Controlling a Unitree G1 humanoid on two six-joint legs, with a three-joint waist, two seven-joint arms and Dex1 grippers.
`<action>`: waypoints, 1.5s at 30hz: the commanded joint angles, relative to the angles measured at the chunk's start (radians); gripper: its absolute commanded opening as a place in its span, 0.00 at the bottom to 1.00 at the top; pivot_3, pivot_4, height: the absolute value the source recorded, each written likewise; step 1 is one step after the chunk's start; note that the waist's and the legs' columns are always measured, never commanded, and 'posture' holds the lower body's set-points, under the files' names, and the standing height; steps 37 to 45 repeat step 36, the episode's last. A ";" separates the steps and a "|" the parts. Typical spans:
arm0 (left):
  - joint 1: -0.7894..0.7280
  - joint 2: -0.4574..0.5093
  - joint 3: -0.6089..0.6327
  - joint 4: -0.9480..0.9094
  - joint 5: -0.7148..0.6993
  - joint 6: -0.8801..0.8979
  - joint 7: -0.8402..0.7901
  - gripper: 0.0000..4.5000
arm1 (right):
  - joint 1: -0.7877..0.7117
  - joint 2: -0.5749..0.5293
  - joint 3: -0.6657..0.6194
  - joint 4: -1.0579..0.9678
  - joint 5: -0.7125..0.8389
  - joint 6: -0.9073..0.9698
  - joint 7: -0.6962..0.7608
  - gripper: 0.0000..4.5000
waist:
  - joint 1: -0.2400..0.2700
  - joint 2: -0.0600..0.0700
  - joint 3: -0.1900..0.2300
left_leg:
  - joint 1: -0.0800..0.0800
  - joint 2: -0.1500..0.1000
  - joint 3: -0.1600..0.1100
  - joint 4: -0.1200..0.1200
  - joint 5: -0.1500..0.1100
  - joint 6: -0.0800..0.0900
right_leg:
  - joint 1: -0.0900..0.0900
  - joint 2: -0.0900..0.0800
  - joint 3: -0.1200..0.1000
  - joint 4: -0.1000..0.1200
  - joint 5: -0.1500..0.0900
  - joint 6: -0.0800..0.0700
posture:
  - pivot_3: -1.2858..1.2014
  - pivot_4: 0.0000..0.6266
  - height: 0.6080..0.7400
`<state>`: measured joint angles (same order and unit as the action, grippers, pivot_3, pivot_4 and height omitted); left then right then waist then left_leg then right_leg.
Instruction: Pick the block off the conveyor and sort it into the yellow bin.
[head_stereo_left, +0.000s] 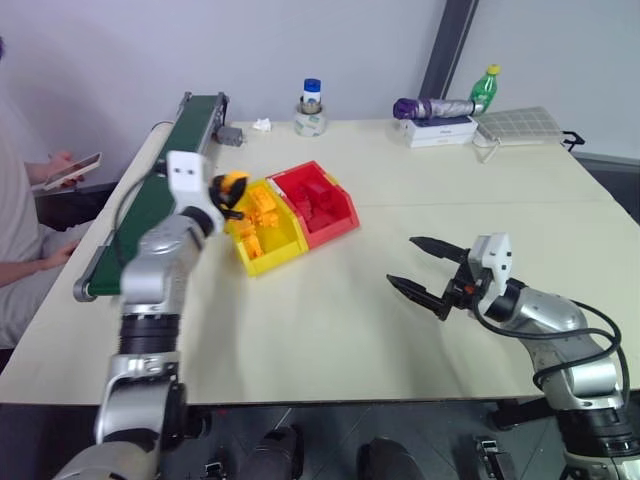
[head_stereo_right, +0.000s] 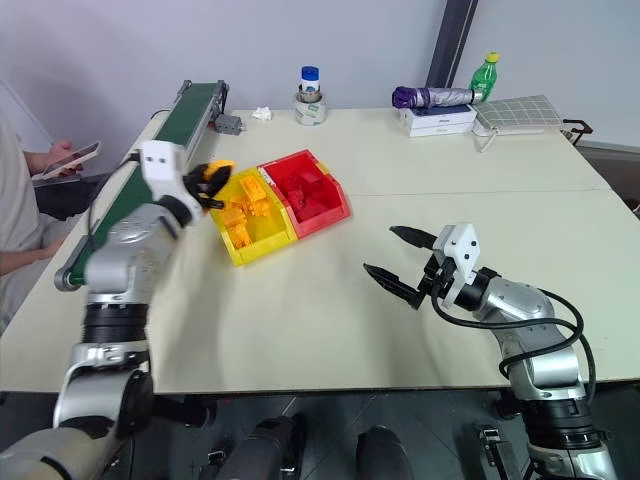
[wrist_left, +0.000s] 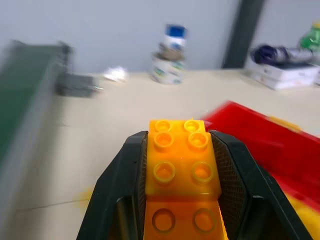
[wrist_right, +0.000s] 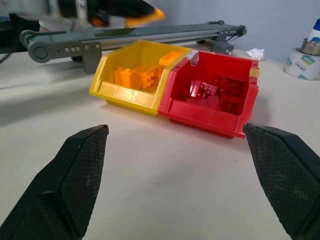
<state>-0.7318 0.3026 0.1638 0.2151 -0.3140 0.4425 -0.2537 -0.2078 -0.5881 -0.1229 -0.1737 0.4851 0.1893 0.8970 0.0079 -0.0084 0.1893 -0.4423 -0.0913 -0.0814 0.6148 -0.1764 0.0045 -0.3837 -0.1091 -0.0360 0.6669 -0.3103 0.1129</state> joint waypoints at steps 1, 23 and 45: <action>-0.015 -0.006 0.016 0.002 0.008 -0.055 0.005 0.29 | 0.013 -0.005 -0.029 -0.053 0.004 -0.016 -0.015 1.00 | -0.004 0.000 0.000 | 0.000 0.000 0.000 0.000 0.000 0.000 | 0.000 0.000 0.001 0.000 0.000 0.000 | 0.52 0.24 1.00; 0.345 0.248 0.234 -0.492 -0.312 0.203 -0.238 0.94 | 0.001 -0.008 -0.017 -0.012 -0.003 -0.042 0.005 1.00 | -0.001 0.000 0.000 | 0.000 0.003 -0.001 0.000 0.001 -0.001 | -0.004 0.006 0.007 0.000 0.003 -0.004 | 0.52 0.24 1.00; 0.720 0.378 0.462 -0.557 -0.352 0.086 -0.412 0.94 | -0.031 -0.023 -0.020 0.043 -0.012 -0.048 0.054 1.00 | 0.004 0.001 0.000 | 0.000 0.004 -0.002 -0.001 -0.001 -0.004 | -0.006 0.005 0.007 -0.004 0.002 -0.010 | 0.52 0.24 1.00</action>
